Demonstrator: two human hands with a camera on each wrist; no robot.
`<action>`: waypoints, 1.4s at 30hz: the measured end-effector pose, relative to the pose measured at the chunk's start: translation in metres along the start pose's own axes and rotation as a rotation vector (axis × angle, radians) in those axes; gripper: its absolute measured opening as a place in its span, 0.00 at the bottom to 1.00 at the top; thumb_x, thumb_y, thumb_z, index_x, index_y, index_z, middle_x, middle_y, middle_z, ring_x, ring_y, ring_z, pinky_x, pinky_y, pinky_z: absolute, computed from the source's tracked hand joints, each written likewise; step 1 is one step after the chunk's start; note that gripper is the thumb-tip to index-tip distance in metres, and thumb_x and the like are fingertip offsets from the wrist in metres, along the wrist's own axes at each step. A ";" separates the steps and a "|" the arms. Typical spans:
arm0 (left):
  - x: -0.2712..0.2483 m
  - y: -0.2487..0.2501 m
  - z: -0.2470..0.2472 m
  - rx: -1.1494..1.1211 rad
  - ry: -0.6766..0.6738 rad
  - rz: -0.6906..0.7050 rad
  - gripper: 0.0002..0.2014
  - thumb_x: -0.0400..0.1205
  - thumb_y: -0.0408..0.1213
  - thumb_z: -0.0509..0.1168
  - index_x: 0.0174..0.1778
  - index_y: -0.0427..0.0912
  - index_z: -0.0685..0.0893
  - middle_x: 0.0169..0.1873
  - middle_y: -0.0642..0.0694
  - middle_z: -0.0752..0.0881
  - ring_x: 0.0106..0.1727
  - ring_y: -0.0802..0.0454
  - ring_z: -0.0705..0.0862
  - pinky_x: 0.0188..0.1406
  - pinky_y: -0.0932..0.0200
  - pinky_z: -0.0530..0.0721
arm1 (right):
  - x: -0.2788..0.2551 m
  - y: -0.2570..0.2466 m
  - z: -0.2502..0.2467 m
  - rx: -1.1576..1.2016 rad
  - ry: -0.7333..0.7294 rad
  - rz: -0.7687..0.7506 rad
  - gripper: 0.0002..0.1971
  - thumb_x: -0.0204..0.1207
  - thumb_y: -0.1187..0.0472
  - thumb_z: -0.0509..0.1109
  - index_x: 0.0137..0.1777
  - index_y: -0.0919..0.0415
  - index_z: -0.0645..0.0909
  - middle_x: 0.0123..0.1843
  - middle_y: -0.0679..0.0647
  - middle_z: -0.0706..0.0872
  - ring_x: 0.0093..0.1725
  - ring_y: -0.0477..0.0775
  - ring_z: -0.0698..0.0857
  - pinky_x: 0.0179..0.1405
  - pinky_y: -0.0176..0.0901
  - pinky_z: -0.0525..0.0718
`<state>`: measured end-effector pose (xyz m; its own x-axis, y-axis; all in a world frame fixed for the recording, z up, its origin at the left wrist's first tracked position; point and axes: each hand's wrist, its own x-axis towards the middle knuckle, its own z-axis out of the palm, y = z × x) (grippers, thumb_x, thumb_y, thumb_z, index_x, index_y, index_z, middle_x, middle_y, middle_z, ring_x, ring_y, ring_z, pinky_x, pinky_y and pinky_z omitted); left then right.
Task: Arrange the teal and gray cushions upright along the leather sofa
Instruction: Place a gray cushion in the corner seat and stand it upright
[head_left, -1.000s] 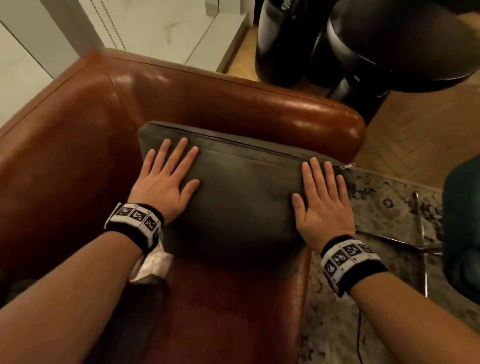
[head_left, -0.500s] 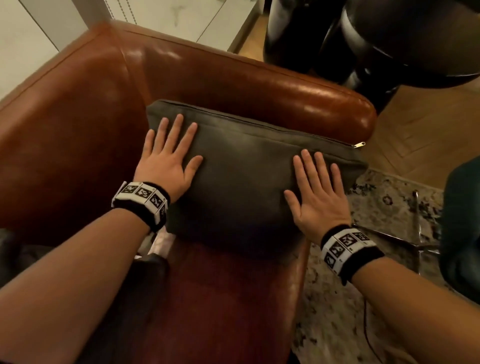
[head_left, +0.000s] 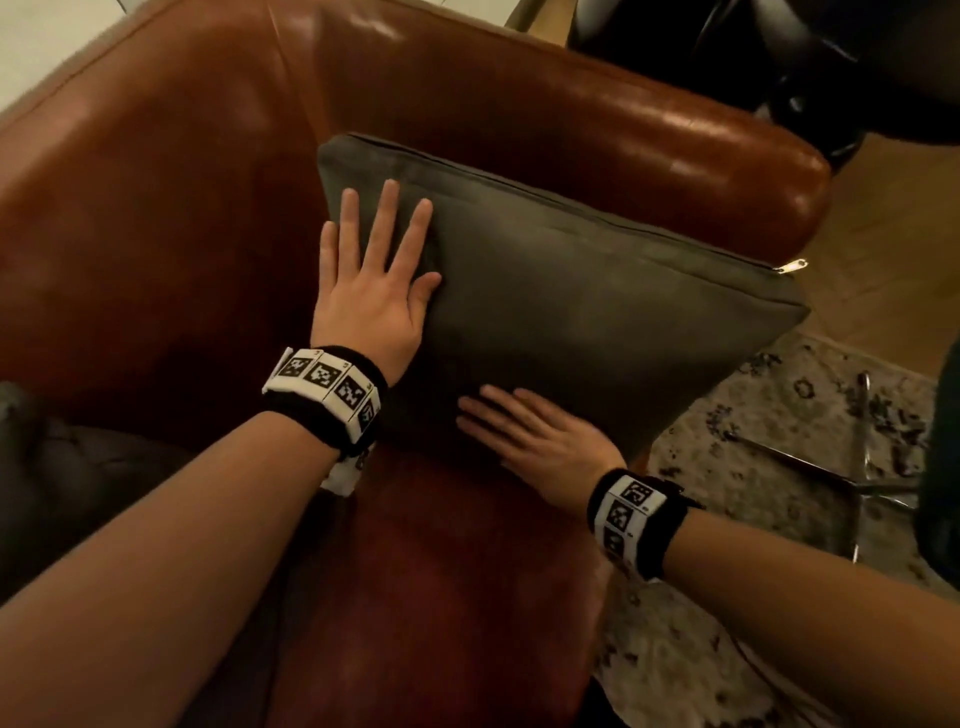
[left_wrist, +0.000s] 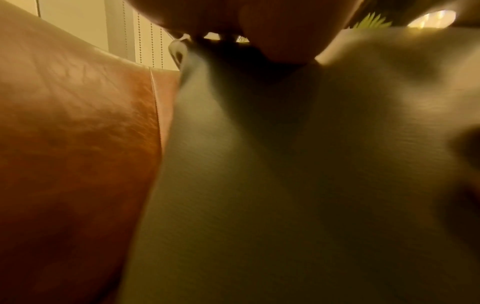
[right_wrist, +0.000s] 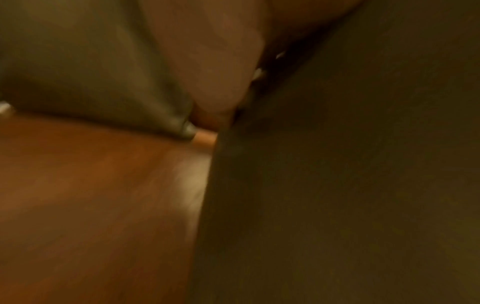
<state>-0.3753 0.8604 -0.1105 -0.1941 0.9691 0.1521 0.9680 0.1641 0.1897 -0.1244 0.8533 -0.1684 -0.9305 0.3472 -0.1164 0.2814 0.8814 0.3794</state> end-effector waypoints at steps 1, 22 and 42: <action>-0.006 0.008 0.003 -0.027 0.026 -0.001 0.30 0.87 0.56 0.41 0.85 0.55 0.43 0.86 0.47 0.42 0.85 0.38 0.38 0.83 0.39 0.39 | 0.001 0.011 -0.007 0.029 0.071 0.084 0.34 0.82 0.50 0.64 0.86 0.53 0.58 0.87 0.52 0.55 0.87 0.55 0.52 0.86 0.53 0.42; -0.053 0.035 0.053 -0.549 0.259 -0.377 0.35 0.85 0.56 0.49 0.85 0.47 0.43 0.85 0.37 0.42 0.86 0.38 0.44 0.84 0.37 0.48 | -0.001 0.055 -0.066 0.567 0.076 0.970 0.39 0.80 0.36 0.53 0.87 0.44 0.41 0.89 0.48 0.38 0.86 0.54 0.33 0.84 0.64 0.35; 0.068 0.054 -0.023 0.109 -0.256 0.247 0.30 0.84 0.62 0.36 0.84 0.60 0.46 0.86 0.52 0.48 0.86 0.46 0.43 0.83 0.40 0.39 | 0.034 0.121 -0.070 0.705 -0.072 0.970 0.32 0.84 0.35 0.42 0.87 0.43 0.49 0.89 0.45 0.47 0.87 0.52 0.39 0.85 0.56 0.36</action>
<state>-0.3397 0.9314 -0.0676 0.0800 0.9943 -0.0699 0.9946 -0.0751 0.0711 -0.1380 0.9496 -0.0619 -0.2515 0.9604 -0.1195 0.9447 0.2167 -0.2462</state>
